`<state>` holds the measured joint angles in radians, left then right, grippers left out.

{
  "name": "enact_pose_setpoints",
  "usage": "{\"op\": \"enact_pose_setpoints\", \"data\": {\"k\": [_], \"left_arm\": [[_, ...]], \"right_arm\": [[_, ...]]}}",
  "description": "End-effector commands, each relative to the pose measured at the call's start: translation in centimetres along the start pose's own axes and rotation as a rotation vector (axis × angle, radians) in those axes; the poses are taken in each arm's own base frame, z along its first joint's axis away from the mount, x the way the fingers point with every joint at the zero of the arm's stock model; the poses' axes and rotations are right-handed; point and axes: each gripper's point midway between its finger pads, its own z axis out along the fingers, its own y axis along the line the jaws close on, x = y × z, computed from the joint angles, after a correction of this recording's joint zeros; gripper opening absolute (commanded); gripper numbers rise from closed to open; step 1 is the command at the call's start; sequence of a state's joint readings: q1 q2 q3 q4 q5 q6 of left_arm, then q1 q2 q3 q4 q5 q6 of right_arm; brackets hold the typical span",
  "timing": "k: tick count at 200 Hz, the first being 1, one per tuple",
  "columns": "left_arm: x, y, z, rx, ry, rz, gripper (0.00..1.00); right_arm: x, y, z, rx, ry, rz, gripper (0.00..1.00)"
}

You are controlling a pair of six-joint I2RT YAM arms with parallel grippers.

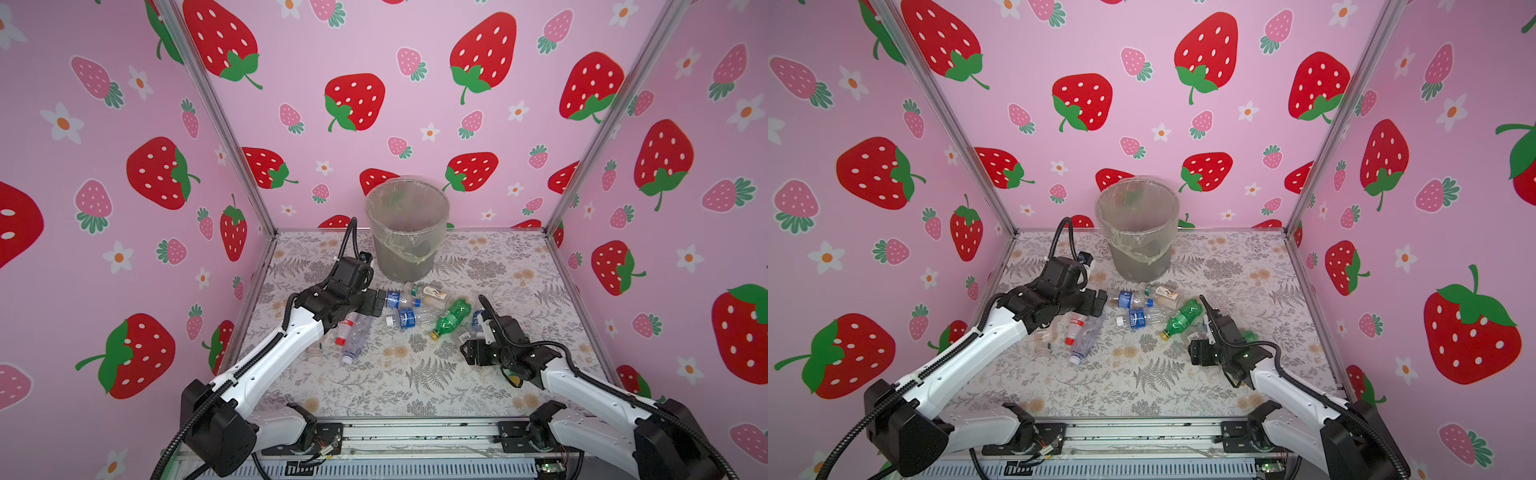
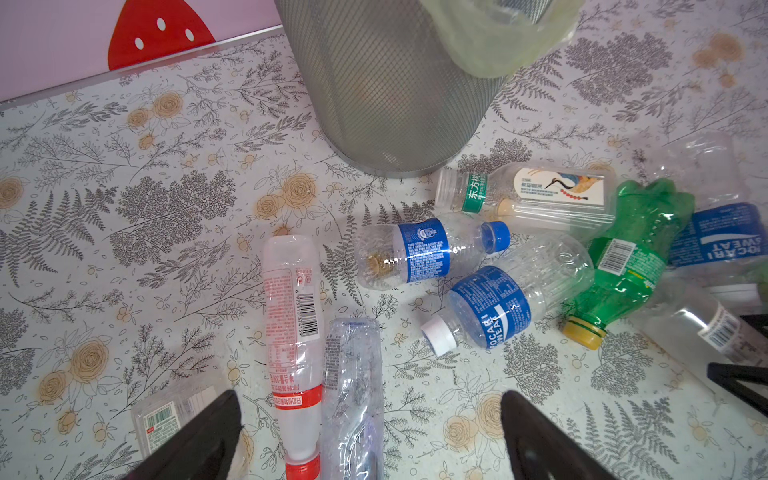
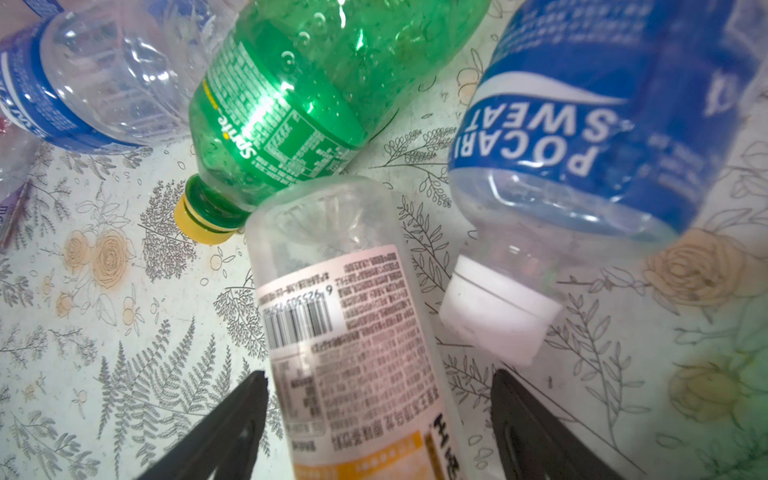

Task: Throw the plastic bottles in the bin
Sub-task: 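Grasp the clear barcode-labelled bottle with the right gripper, then lift the barcode-labelled bottle with the right gripper and release it over the bin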

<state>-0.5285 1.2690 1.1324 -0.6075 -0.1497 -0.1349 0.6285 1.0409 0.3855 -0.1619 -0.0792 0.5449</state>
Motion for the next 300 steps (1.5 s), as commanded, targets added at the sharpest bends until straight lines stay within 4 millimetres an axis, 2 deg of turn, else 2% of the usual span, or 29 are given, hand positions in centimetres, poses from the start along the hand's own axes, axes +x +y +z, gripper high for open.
{"op": "enact_pose_setpoints", "data": {"k": [1,36,64,92,108,157,187,191,223,248,273,300], "left_arm": [[-1.3,0.2,-1.3,-0.007,-0.038,0.003,0.99],[-1.3,0.1,-1.3,-0.006,-0.039,0.007,0.99],[-1.6,1.0,-1.7,-0.047,-0.047,0.005,0.99],[-1.7,1.2,-2.0,-0.057,-0.064,0.002,0.99],[-1.7,1.2,-1.9,-0.056,-0.062,0.004,0.99],[-1.6,1.3,-1.8,-0.059,-0.054,0.000,0.99],[-1.7,1.7,-2.0,-0.068,-0.057,-0.004,0.99],[-1.8,1.7,-2.0,-0.072,-0.057,-0.002,0.99],[-1.9,3.4,-2.6,-0.145,-0.058,-0.009,0.99],[-2.2,3.4,-3.0,-0.105,-0.082,-0.045,0.99],[-2.4,3.8,-3.0,-0.089,-0.089,-0.073,0.99],[-2.6,4.4,-3.4,-0.103,-0.099,-0.088,0.99]], "right_arm": [[0.5,0.3,0.3,-0.014,0.007,0.012,0.82],[0.9,0.4,0.5,-0.024,0.012,0.015,0.78],[1.6,0.5,0.8,-0.035,0.022,0.025,0.74],[1.8,0.5,0.9,-0.037,0.026,0.023,0.65],[1.3,1.0,0.6,-0.050,0.014,0.019,0.58],[-0.6,3.1,-1.2,-0.134,-0.062,0.019,0.56],[-0.9,3.7,-1.8,-0.154,-0.081,0.024,0.55],[-1.4,4.0,-2.4,-0.171,-0.108,0.024,0.55],[-2.4,5.0,-3.4,-0.201,-0.144,0.026,0.55],[-3.5,5.4,-4.1,-0.200,-0.182,0.026,0.55],[-5.5,6.0,-5.2,-0.196,-0.231,0.025,0.54],[-8.6,6.9,-6.7,-0.184,-0.301,0.034,0.54]]}}
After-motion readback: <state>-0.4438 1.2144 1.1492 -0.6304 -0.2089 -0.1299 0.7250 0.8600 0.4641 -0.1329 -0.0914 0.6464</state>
